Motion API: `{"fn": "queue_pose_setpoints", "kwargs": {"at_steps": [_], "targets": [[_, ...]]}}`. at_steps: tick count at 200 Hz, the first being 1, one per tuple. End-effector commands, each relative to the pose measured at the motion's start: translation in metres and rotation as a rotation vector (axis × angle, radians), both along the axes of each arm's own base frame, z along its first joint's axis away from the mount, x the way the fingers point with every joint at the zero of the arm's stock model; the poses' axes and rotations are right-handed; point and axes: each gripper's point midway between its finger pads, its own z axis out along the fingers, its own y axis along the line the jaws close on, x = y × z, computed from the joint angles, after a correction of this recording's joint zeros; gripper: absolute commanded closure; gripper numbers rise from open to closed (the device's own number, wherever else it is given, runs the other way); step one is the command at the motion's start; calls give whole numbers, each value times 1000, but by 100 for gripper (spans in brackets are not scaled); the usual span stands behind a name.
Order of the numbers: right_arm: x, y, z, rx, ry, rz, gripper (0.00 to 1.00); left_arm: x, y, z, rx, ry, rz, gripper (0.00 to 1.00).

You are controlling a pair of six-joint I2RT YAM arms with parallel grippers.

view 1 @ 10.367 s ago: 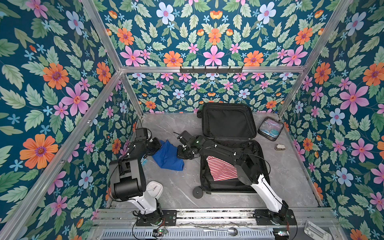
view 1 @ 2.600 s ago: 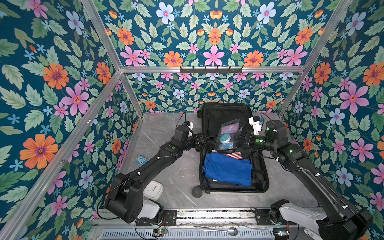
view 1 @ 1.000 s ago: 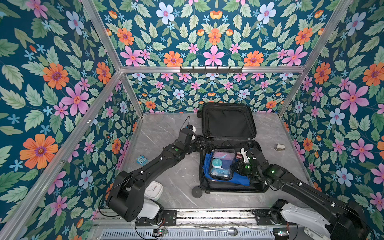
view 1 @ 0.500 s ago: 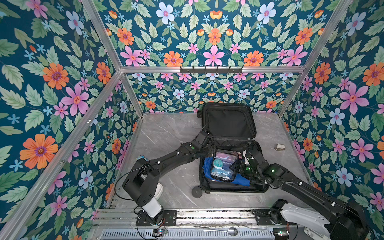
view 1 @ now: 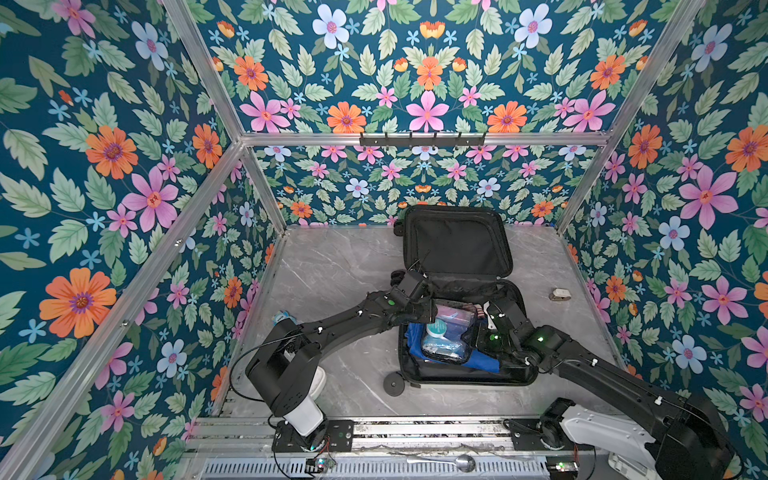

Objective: Pack the luggage
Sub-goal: 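Grasp the pouch's nearer edge with the left gripper while right holds it, then press the clear pouch down onto the blue cloth with both grippers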

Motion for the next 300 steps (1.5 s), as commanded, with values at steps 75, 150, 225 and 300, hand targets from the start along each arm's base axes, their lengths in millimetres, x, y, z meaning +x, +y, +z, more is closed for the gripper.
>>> {"fn": "queue_pose_setpoints", "kwargs": {"at_steps": [75, 150, 225, 300], "targets": [[6, 9, 1, 32, -19, 16, 69, -13, -26, -2, -94, 46, -65, 57], [8, 16, 18, 80, -45, 33, 92, -10, -35, 13, -126, 21, -73, 85], [-7, 40, 53, 227, -59, 80, 100, 21, -58, 58, -94, -91, -119, 100], [-37, 69, 31, 229, -16, 95, 100, 27, -68, 34, -7, -91, -203, 100]]}}
